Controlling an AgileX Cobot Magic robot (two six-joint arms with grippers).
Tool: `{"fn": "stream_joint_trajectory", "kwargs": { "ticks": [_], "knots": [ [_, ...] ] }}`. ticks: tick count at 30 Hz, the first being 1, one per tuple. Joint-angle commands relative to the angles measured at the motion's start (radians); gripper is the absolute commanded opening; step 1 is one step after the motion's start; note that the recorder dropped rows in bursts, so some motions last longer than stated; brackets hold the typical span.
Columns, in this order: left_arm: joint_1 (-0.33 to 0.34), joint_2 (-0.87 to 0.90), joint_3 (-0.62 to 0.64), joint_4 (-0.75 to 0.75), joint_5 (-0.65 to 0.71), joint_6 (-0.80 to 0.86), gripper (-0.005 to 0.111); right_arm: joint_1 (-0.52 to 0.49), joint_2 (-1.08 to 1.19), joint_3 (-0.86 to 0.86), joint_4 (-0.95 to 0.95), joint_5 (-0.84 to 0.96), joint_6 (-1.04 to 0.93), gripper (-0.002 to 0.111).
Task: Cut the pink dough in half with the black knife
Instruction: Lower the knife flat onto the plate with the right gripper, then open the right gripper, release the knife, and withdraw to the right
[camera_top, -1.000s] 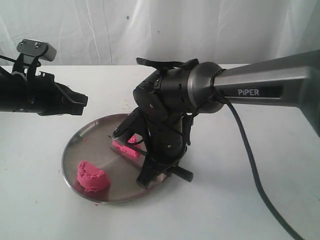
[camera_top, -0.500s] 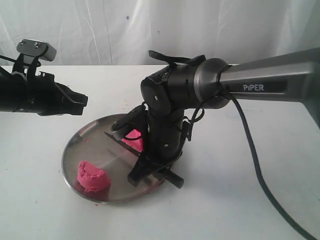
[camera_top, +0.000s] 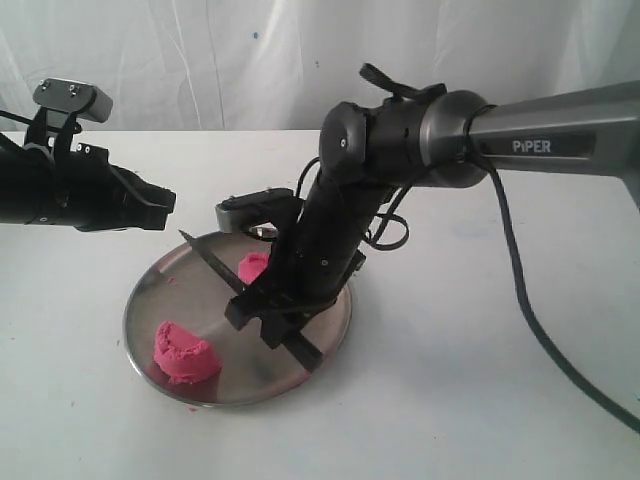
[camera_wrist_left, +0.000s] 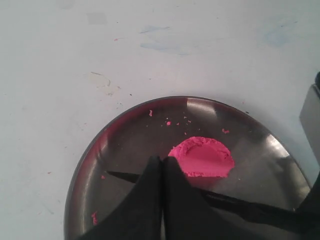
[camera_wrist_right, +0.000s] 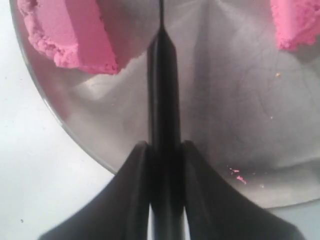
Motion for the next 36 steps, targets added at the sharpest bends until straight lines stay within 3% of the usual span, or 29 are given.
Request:
{"fn": "stream_joint_trajectory", "kwargs": {
  "ticks": [1, 15, 19, 23, 36],
  "knots": [
    [-0.003, -0.009, 0.006, -0.013, 0.016, -0.009, 0.000, -0.044, 0.043, -0.004, 0.130, 0.056, -0.094, 0.000],
    [-0.003, -0.009, 0.006, -0.013, 0.016, -0.013, 0.000, -0.047, 0.125, -0.015, 0.162, 0.045, -0.104, 0.001],
    [-0.003, -0.009, 0.006, -0.013, 0.016, -0.013, 0.000, -0.047, 0.121, -0.015, 0.162, 0.024, -0.099, 0.018],
    [-0.003, -0.009, 0.006, -0.013, 0.016, -0.013, 0.000, -0.047, 0.104, -0.015, 0.158, -0.022, -0.083, 0.045],
    [-0.003, -0.009, 0.006, -0.013, -0.003, -0.007, 0.000, -0.047, -0.085, -0.010, 0.123, -0.053, -0.080, 0.046]
  ]
}}
